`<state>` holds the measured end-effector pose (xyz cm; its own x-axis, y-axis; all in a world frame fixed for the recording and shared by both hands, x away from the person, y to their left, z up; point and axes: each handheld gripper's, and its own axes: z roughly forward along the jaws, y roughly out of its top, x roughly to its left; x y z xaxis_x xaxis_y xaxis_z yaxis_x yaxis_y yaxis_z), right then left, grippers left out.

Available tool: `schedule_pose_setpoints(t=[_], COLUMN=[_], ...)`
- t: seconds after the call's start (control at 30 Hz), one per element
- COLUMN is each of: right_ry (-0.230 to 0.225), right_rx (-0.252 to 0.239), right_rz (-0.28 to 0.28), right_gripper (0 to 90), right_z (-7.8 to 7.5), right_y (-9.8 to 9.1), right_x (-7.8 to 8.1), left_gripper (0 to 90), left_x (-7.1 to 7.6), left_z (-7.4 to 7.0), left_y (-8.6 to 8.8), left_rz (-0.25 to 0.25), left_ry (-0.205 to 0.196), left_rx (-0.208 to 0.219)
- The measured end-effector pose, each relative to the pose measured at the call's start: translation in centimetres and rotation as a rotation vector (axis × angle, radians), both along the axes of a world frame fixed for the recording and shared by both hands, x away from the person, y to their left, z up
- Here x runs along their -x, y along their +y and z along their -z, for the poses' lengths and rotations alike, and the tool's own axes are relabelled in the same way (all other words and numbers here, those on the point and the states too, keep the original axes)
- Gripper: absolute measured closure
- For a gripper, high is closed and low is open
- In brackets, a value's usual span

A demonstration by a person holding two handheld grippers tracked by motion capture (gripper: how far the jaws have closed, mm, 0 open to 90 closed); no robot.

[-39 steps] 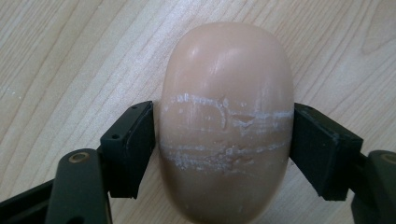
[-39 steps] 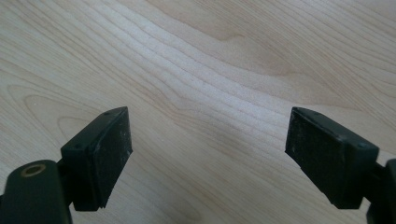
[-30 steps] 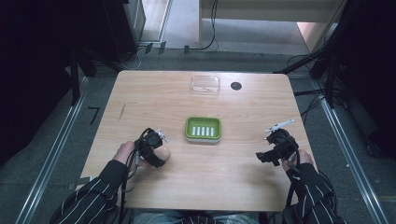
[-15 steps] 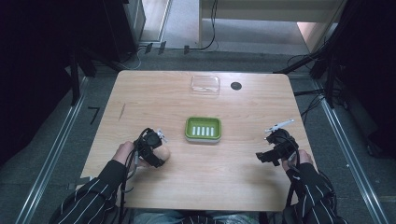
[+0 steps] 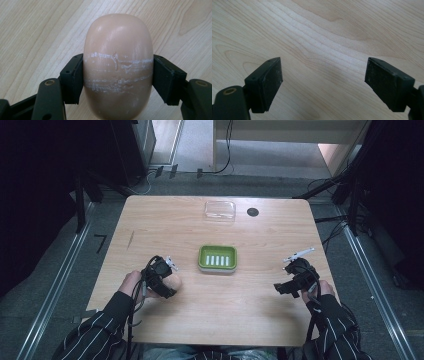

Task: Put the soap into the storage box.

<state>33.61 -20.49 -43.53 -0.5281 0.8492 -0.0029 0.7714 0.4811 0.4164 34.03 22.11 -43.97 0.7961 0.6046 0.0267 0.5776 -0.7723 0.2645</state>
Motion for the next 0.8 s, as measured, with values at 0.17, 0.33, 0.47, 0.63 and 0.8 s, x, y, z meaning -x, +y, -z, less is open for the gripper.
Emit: schedule_pose_setpoints(t=[0.17,0.33,0.47,0.63,0.8], right_ry=[-0.003,0.000,0.002,0.003,0.005], right_rx=[0.000,0.001,0.002,0.003,0.004], right_rz=[-0.002,0.001,0.004,0.002,0.004], right_gripper=[15.4,15.4,15.4,15.4,15.4], right_z=[0.0,0.0,0.0,0.0,0.0], right_y=[0.0,0.0,0.0,0.2,0.1], right_x=[0.0,0.0,0.0,0.0,0.0], left_gripper=[33.7,33.7,33.7,33.7,33.7], left_x=[0.1,0.0,-0.4,-0.9,-1.4], left_z=[-0.4,-0.8,-1.2,-1.7,-2.0], left_y=[-0.2,-0.4,-0.6,-1.0,-1.1], left_rz=[0.001,0.006,0.003,-0.005,-0.011], left_ry=[-0.020,-0.033,-0.048,-0.063,-0.077], left_rx=[0.009,0.016,0.030,0.049,0.059])
